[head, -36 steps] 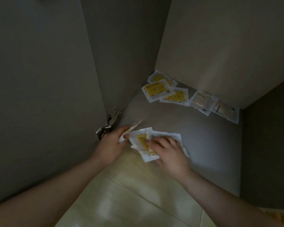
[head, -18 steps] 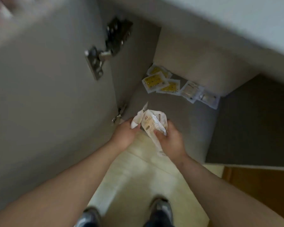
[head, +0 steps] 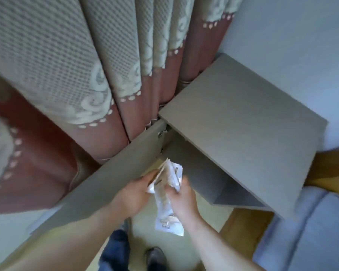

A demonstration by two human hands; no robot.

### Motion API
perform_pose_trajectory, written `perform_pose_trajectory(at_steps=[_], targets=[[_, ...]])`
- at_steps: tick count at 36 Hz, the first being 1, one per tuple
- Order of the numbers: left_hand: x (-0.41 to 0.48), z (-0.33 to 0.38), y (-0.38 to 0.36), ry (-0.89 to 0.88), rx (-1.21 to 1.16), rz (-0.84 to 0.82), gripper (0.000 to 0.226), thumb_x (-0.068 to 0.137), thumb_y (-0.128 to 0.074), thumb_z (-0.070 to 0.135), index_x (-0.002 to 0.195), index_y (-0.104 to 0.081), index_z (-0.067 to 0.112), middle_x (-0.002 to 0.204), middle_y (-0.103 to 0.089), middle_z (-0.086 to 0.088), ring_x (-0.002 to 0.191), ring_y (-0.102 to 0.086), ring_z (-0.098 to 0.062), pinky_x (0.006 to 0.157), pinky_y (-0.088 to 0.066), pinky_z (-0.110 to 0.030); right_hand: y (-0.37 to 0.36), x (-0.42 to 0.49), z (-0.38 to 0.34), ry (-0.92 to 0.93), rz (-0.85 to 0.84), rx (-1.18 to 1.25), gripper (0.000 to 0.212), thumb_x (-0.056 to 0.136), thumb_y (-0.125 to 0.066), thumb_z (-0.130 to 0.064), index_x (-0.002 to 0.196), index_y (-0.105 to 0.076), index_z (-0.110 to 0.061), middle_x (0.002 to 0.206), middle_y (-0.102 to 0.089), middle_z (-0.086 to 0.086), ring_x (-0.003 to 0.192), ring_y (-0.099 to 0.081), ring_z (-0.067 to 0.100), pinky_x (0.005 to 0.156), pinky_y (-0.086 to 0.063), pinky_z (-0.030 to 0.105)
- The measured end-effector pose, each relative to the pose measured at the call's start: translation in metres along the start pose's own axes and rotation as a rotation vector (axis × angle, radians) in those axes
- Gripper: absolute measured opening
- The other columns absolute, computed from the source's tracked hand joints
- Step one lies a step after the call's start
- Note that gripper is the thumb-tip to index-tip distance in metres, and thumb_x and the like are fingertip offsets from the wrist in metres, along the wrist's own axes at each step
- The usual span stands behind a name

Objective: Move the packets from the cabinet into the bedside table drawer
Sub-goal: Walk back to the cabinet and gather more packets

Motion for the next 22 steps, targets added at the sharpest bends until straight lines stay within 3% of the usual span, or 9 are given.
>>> perform_pose_trajectory(at_steps=[3, 6, 8, 10, 13, 15, 19, 22], targets=[[-0.043, 0.001, 0.022, 0.039, 0.027, 0.064, 0.061, 0.093, -0.049, 0.029, 0.145, -0.022, 0.044, 0.135, -0.055, 0.003, 0.118, -0.055, -0.019, 0.096, -0.042, -0.026, -0.010, -0.028, -0.025, 0.004, -0.079, 0.024, 0.015, 0.088, -0.051, -0.013, 0.103, -0.050, -0.014, 0.091, -0.063, 0.003, 0.080, -0.059, 0.021, 0.065, -0.044, 0.022], [-0.095, 0.008, 0.041, 0.041, -0.077, 0.143, 0.068, 0.085, -0.055, 0.046, 0.145, -0.024, 0.040, 0.126, -0.057, 0.010, 0.111, -0.055, -0.011, 0.087, -0.038, -0.016, -0.026, -0.063, -0.058, 0.036, -0.165, 0.069, 0.018, 0.086, -0.054, -0.022, 0.104, -0.054, -0.018, 0.100, -0.066, 0.004, 0.097, -0.062, 0.024, 0.081, -0.049, 0.033], [-0.119, 0.015, 0.051, -0.007, -0.159, 0.190, 0.074, 0.078, -0.061, 0.052, 0.143, -0.029, 0.036, 0.117, -0.053, 0.016, 0.102, -0.049, -0.003, 0.080, -0.033, -0.010, -0.034, -0.076, -0.075, 0.049, -0.207, 0.165, 0.018, 0.089, -0.054, -0.022, 0.107, -0.058, -0.020, 0.100, -0.068, -0.001, 0.095, -0.064, 0.016, 0.077, -0.051, 0.025], [-0.149, 0.013, 0.066, -0.030, -0.250, 0.251, 0.070, 0.082, -0.064, 0.043, 0.143, -0.030, 0.034, 0.126, -0.046, 0.019, 0.109, -0.043, 0.003, 0.080, -0.029, -0.001, -0.049, -0.094, -0.094, 0.059, -0.283, 0.220, 0.019, 0.092, -0.052, -0.017, 0.109, -0.059, -0.022, 0.100, -0.069, -0.005, 0.091, -0.065, 0.009, 0.074, -0.052, 0.020], [-0.196, 0.001, 0.087, -0.044, -0.431, 0.321, 0.069, 0.081, -0.056, 0.056, 0.142, -0.032, 0.032, 0.133, -0.035, 0.030, 0.118, -0.037, 0.015, 0.083, -0.026, 0.007, -0.079, -0.123, -0.114, 0.074, -0.373, 0.192, 0.022, 0.092, -0.053, -0.021, 0.112, -0.060, -0.025, 0.105, -0.070, -0.003, 0.097, -0.067, 0.014, 0.086, -0.055, 0.037], [-0.228, -0.014, 0.101, -0.027, -0.563, 0.410, 0.066, 0.077, -0.045, 0.063, 0.136, -0.043, 0.032, 0.135, -0.042, 0.026, 0.121, -0.039, 0.015, 0.090, -0.028, 0.004, -0.101, -0.145, -0.125, 0.082, -0.422, 0.182, 0.020, 0.091, -0.056, -0.024, 0.110, -0.061, -0.024, 0.105, -0.070, -0.001, 0.098, -0.067, 0.016, 0.086, -0.054, 0.038], [-0.298, -0.063, 0.123, 0.068, -0.691, 0.637, 0.017, 0.095, -0.051, 0.031, 0.108, -0.057, 0.038, 0.120, -0.057, 0.014, 0.114, -0.050, 0.002, 0.100, -0.037, -0.020, -0.156, -0.200, -0.148, 0.111, -0.572, 0.162, 0.014, 0.092, -0.058, -0.020, 0.105, -0.063, -0.021, 0.097, -0.072, -0.002, 0.091, -0.068, 0.014, 0.072, -0.053, 0.029], [-0.358, -0.113, 0.134, 0.183, -0.780, 0.762, 0.023, 0.088, -0.063, 0.012, 0.098, -0.059, 0.033, 0.117, -0.059, 0.005, 0.115, -0.052, -0.008, 0.100, -0.040, -0.027, -0.206, -0.252, -0.166, 0.141, -0.695, 0.151, 0.015, 0.093, -0.054, -0.011, 0.102, -0.064, -0.019, 0.089, -0.073, -0.001, 0.080, -0.069, 0.014, 0.063, -0.052, 0.027]])
Point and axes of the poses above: each hand's wrist, its own x-axis towards the middle knuckle, its own y-axis out of the back of the hand, z = x × y, the point moved 8 cm from there along x, towards the middle knuckle
